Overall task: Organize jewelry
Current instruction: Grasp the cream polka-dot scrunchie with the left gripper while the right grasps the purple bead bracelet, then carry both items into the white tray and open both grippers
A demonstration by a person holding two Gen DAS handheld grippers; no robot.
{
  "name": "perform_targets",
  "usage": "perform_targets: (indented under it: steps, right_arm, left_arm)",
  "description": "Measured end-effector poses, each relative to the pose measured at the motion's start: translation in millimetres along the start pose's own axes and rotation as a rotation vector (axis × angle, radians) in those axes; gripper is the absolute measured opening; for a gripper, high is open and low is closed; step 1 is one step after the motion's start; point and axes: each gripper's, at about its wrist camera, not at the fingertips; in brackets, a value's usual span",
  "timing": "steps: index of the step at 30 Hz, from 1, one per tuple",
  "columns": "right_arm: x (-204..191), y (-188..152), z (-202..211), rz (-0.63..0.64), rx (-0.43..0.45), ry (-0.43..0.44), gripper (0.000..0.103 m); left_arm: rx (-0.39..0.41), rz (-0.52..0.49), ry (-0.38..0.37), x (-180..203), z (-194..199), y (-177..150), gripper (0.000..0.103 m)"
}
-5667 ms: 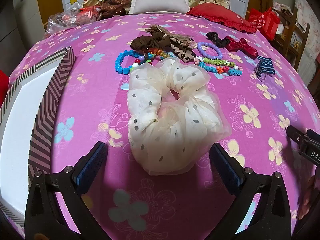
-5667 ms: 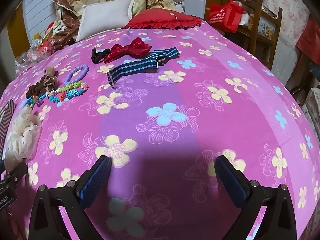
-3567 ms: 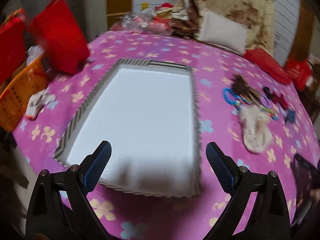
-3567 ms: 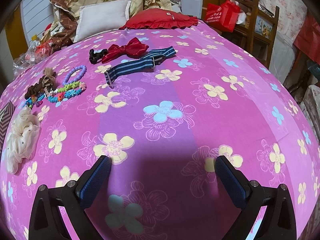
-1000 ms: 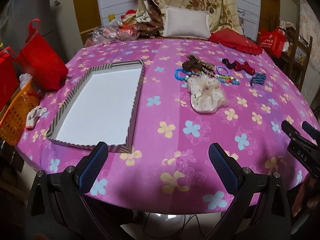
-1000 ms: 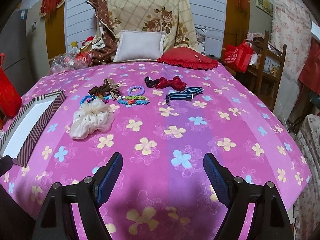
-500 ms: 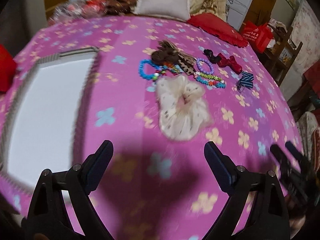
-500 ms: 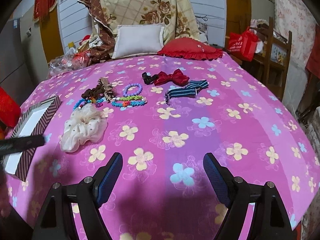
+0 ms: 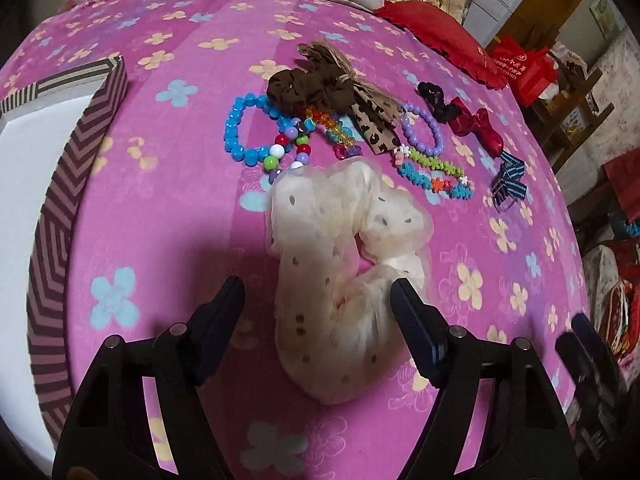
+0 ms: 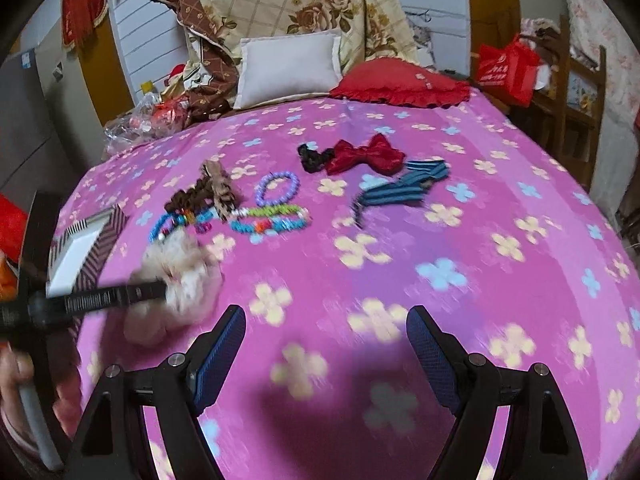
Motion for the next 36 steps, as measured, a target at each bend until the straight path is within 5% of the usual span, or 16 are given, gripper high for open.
perform_targets:
  steps: [5,8,19,21,22,23,24,29,36]
  right_arm:
    - [-16.5,49.6,-47.6,0.006,-0.056,0.045,0.077]
    - [-28.5,77.9,-81.4,0.012,-0.099,0.056,0.072]
    - [-42.6,120.8,-179.6,0.004,-0.236,-0.023,0.046]
    - [-47.3,121.7,-182.6,0.043,-0.219,-0.056,0.04]
    - [-49.5,122.0,-184.6,0.064,-0.214,-0.065,0.031]
    - [-51.1,122.3,-185.3,0.079,-0.208,-0.076,0.016]
    - [-51.6,122.3,-185.7,0.089,-0.207,-0.078,0.009]
    - [-48.5,124.3,-168.1,0.064,-0.201,-0.049,0.008]
    - [-62.8,129.6,-100.4,0.091,-0.115,-0.002,0.008]
  left_arm:
    - [0.027,-0.026,0.011,2.5,-2.7,0.8,0.074]
    - [0.045,-0.031,0.049,3.0,-3.3,1.4,0.054]
    - [0.07,0.011,-0.016,-5.1,-2.9,3.3,0.054]
    - [0.083,0.003,-0.01,-3.4,-3.0,2.3,0.054]
    - [0.089,0.001,-0.005,-2.9,-3.5,1.6,0.039]
    - [0.081,-0.001,-0.002,-2.5,-5.4,0.8,0.01]
    - [0.074,0.004,-0.004,-3.1,-7.1,0.1,0.009]
    - [0.033,0.067,-0.103,-13.9,2.3,-2.0,0.006]
    - [0.115,0.09,-0.104,-31.5,63.1,-12.5,0.006]
Point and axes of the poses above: each gripper's, at about its wrist camera, not at the fingertips, and z roughly against the way its jaws point, x to its right, y to its top
